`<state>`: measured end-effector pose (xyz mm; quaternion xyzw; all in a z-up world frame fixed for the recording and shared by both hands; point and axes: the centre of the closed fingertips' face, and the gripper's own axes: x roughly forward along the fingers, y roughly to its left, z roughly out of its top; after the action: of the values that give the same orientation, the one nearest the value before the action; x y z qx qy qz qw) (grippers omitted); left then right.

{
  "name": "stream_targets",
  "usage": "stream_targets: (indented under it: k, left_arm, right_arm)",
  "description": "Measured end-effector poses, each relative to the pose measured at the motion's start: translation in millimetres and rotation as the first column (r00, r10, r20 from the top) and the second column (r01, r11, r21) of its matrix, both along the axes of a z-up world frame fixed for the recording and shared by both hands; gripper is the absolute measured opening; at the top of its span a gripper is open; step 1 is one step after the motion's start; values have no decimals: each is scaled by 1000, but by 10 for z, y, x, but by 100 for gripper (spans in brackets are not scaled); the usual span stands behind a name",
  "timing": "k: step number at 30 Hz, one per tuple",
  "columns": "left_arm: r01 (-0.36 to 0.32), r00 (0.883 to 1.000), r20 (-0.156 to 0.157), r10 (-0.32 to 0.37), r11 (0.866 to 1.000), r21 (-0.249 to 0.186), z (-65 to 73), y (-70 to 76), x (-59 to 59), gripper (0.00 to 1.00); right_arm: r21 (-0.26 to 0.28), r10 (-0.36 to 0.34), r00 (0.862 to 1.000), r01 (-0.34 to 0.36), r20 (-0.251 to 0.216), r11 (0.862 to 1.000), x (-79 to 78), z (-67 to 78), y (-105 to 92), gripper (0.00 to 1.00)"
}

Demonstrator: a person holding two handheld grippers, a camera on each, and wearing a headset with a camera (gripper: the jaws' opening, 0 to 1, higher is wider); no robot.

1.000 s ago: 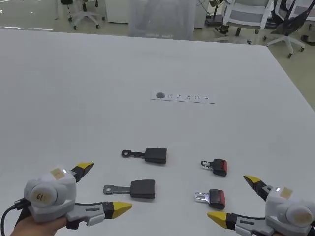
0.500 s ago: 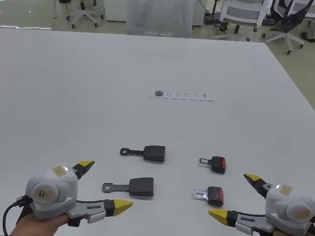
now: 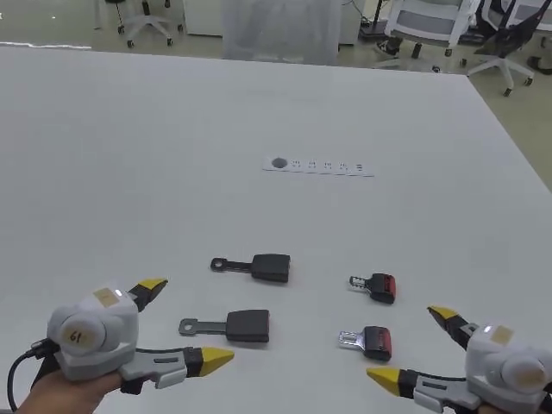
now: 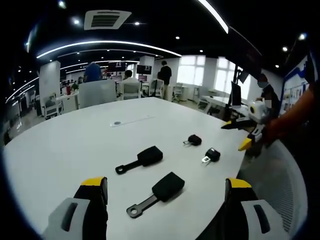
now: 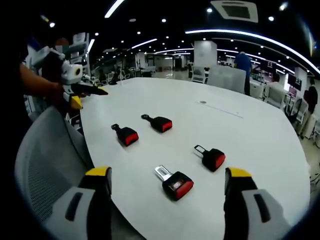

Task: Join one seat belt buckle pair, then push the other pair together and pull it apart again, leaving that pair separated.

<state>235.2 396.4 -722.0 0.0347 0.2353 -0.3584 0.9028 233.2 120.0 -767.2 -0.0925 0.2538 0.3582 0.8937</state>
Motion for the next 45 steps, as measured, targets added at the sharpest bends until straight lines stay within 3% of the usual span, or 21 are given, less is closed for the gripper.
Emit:
stream_targets:
  k: [14, 28, 45]
  left_arm:
    - [11, 1000, 2, -11, 1000, 2, 15, -38, -32, 100]
    - [19, 1000, 4, -19, 1000, 4, 27, -38, -34, 100]
    - [24, 1000, -1, -24, 1000, 11, -15, -27, -6, 100]
  right_arm:
    - [-2, 13, 1000, -13, -21, 1000, -66, -40, 48, 92]
    - [-9, 14, 1000, -14, -4, 1000, -51, -15, 17, 92]
    - [-12, 29, 999, -29, -29, 999, -91, -69, 12, 90]
